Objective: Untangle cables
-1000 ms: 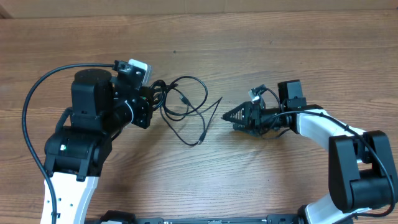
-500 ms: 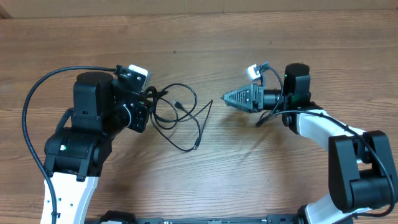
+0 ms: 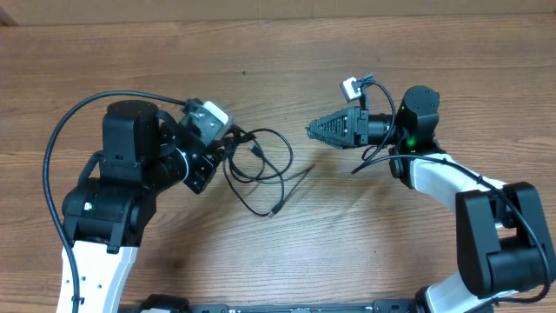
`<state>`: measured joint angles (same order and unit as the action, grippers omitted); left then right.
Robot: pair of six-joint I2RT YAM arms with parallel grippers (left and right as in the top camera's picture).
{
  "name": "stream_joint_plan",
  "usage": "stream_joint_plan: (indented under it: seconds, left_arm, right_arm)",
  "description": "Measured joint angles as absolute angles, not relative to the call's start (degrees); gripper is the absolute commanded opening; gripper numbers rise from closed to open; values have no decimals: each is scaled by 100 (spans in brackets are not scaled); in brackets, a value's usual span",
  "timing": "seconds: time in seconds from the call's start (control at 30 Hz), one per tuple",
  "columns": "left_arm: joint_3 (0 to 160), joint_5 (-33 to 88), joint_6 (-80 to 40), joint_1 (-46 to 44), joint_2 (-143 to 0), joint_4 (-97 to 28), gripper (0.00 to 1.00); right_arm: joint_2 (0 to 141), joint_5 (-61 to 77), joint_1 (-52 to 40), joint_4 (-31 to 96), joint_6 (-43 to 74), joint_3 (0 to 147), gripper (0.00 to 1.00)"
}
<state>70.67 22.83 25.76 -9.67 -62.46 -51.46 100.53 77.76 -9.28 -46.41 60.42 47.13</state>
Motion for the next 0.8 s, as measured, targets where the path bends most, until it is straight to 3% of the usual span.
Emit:
stream_joint_plan:
  seconds: [0.27, 0.6, 0.67, 0.8]
  left_arm:
    - [7067, 3168, 3457, -967, -6248, -5192, 4]
    - [7067, 3299, 3664, -967, -6287, -5192, 4]
    - [7067, 3299, 3664, -967, -6353, -5192, 4]
    - [7067, 3293, 3660, -967, -6519, -5186, 4]
  right_arm:
    - [10053, 7773, -1090, -4644, 6147, 4713, 100]
    - [10053, 7776, -1538, -4641, 6167, 4713, 100]
    - [10053, 7776, -1699, -4641, 6158, 4713, 89]
    - [10053, 7776, -1984, -4633, 6128, 4713, 35]
